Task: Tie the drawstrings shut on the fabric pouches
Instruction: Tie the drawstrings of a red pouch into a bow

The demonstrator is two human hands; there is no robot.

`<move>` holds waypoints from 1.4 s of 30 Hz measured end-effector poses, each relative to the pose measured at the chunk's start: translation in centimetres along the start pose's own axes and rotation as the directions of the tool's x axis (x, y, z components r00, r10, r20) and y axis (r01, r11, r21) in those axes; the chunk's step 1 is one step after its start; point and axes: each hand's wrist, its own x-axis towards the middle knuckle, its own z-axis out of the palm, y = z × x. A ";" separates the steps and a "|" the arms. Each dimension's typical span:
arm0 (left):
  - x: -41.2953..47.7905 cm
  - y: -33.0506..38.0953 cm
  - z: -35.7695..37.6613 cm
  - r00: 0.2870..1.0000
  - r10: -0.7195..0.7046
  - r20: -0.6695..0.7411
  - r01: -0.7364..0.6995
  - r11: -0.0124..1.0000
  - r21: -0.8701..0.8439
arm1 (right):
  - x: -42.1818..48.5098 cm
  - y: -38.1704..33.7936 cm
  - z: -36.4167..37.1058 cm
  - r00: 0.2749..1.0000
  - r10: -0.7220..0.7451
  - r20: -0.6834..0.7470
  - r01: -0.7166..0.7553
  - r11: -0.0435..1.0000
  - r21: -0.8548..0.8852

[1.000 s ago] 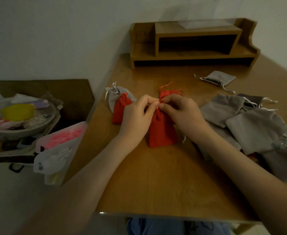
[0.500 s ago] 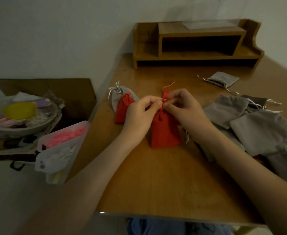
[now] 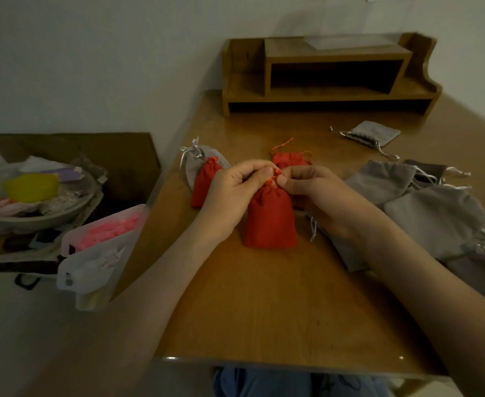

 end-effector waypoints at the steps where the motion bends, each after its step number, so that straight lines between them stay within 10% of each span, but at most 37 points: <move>1: 0.0 0.1 0.0 1.000 0.003 0.021 -0.003 1.000 -0.011 | 0.0 0.0 -0.1 1.000 0.009 0.022 -0.009 1.000 0.025; 21: 0.0 0.4 -2.4 0.883 0.393 0.256 -0.461 0.632 0.623 | 0.7 0.6 -1.1 0.981 0.081 0.176 -0.090 0.995 0.042; 42: -0.6 0.6 -1.2 0.976 0.183 0.118 -0.218 0.845 0.489 | 0.2 0.3 -0.2 0.999 -0.048 -0.016 0.048 0.999 0.007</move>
